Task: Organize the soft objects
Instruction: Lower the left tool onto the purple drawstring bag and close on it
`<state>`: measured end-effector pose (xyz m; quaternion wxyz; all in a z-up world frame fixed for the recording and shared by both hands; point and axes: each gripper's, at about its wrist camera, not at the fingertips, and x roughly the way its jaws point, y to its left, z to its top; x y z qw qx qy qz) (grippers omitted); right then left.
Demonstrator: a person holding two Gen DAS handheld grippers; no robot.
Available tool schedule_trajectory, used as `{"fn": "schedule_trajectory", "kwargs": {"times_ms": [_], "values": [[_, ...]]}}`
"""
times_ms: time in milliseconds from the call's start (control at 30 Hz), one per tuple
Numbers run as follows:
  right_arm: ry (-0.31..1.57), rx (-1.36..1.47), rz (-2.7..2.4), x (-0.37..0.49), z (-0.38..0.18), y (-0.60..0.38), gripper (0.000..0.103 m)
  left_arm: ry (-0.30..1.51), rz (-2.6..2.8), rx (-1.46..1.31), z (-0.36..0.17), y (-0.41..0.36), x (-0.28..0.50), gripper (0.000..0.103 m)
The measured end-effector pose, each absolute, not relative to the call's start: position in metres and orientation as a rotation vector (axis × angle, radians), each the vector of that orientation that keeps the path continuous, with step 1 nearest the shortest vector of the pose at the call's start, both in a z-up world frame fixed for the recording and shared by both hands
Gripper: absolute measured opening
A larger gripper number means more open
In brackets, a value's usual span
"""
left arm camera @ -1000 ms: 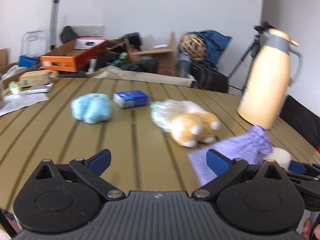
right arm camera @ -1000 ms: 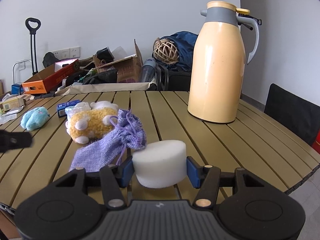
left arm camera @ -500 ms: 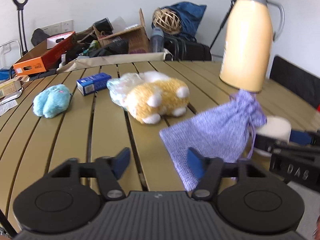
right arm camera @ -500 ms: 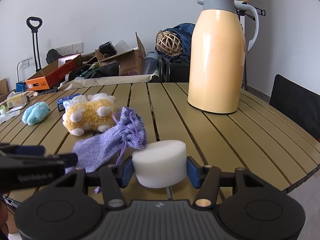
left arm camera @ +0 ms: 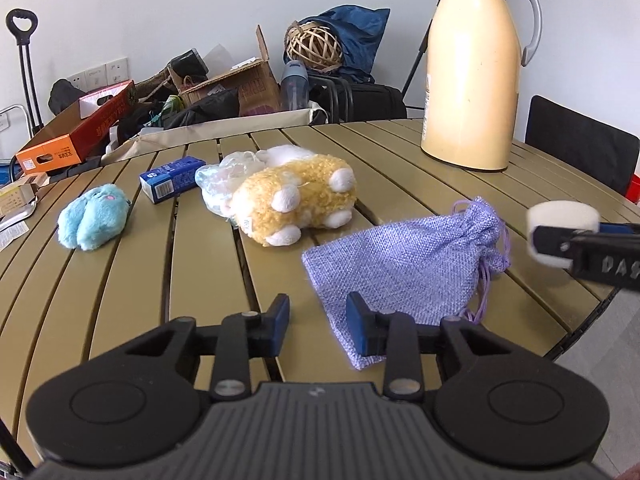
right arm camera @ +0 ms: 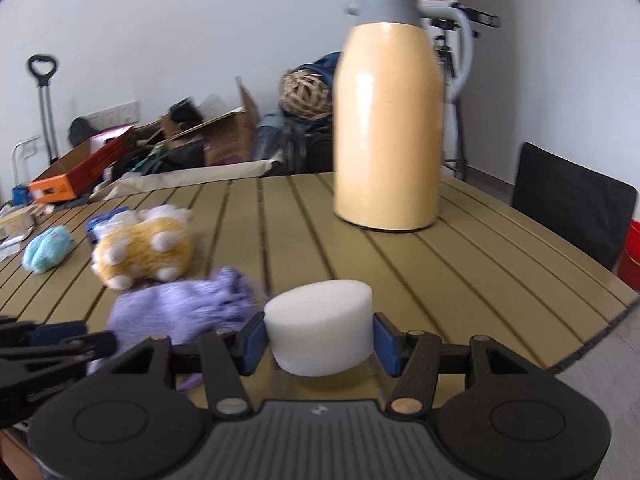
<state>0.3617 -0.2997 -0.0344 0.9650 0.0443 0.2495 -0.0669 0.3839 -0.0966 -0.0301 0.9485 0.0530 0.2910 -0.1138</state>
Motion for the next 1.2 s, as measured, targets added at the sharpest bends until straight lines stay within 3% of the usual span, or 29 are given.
{"fn": "schedule_trajectory", "kwargs": {"times_ms": [100, 167, 333, 467, 1200], "values": [[0.498, 0.13, -0.155, 0.359, -0.034, -0.318, 0.055, 0.588, -0.239, 0.067, -0.026, -0.094, 0.383, 0.056], [0.492, 0.151, -0.164, 0.356, -0.035, -0.328, 0.055, 0.566, -0.247, 0.047, -0.02, -0.096, 0.379, 0.08], [0.488, 0.2, -0.183, 0.352, -0.037, -0.35, 0.055, 0.547, -0.284, 0.072, -0.012, -0.119, 0.376, 0.085], [0.483, 0.247, -0.182, 0.35, -0.039, -0.367, 0.055, 0.564, -0.308, 0.086, -0.01, -0.145, 0.381, 0.099], [0.475, 0.346, -0.167, 0.35, -0.045, -0.394, 0.055, 0.71, -0.137, 0.029, -0.032, -0.203, 0.433, 0.102]]}}
